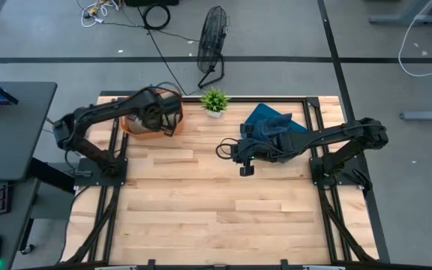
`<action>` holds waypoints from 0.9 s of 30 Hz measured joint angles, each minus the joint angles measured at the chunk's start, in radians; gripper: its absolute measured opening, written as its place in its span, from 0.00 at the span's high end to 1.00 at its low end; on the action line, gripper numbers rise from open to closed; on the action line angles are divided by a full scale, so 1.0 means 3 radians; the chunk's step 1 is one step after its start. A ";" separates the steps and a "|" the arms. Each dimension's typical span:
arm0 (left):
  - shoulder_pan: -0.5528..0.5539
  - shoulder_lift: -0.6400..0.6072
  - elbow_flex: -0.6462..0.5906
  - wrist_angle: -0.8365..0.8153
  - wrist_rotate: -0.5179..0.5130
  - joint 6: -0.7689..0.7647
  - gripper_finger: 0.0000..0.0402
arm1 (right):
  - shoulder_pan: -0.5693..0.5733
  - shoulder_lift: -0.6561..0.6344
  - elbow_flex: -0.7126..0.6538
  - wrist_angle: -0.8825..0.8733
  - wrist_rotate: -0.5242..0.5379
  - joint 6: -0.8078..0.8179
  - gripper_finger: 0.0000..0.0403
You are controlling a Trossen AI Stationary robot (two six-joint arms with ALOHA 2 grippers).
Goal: Pick & Place hat
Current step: Put the brown cap into the orange bin
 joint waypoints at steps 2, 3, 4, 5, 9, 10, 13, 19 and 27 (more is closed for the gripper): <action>-0.0034 -0.0049 0.0132 0.0041 -0.0286 -0.0006 1.00 | 0.0000 0.0000 0.0000 0.0020 0.0000 0.0000 1.00; 0.0001 -0.0050 0.0173 0.0065 -0.0393 0.0007 1.00 | 0.0000 0.0000 0.0000 0.0029 0.0000 0.0000 1.00; 0.0075 -0.0048 0.0180 0.0080 -0.0444 0.0007 1.00 | 0.0000 0.0000 0.0000 0.0031 0.0000 0.0000 1.00; 0.0169 -0.0038 0.0169 0.0088 -0.0450 0.0007 1.00 | 0.0000 0.0000 0.0000 0.0031 0.0000 0.0000 1.00; 0.0475 -0.0033 -0.0090 0.0346 -0.0405 0.0004 1.00 | 0.0003 0.0000 0.0000 0.0029 0.0000 0.0027 1.00; 0.0525 -0.0029 -0.0152 0.0446 -0.0383 0.0006 1.00 | 0.0003 0.0000 0.0000 0.0029 0.0000 0.0036 1.00; 0.0640 -0.0028 -0.0354 0.0763 -0.0224 0.0119 1.00 | 0.0003 0.0000 0.0001 0.0029 -0.0001 0.0069 1.00; 0.0696 -0.0035 -0.0808 0.1398 -0.0118 0.0143 1.00 | 0.0003 0.0000 0.0001 0.0029 -0.0001 0.0089 1.00; 0.0749 -0.0059 -0.1003 0.1322 0.0077 0.0204 1.00 | 0.0003 0.0000 0.0001 0.0029 -0.0002 0.0089 1.00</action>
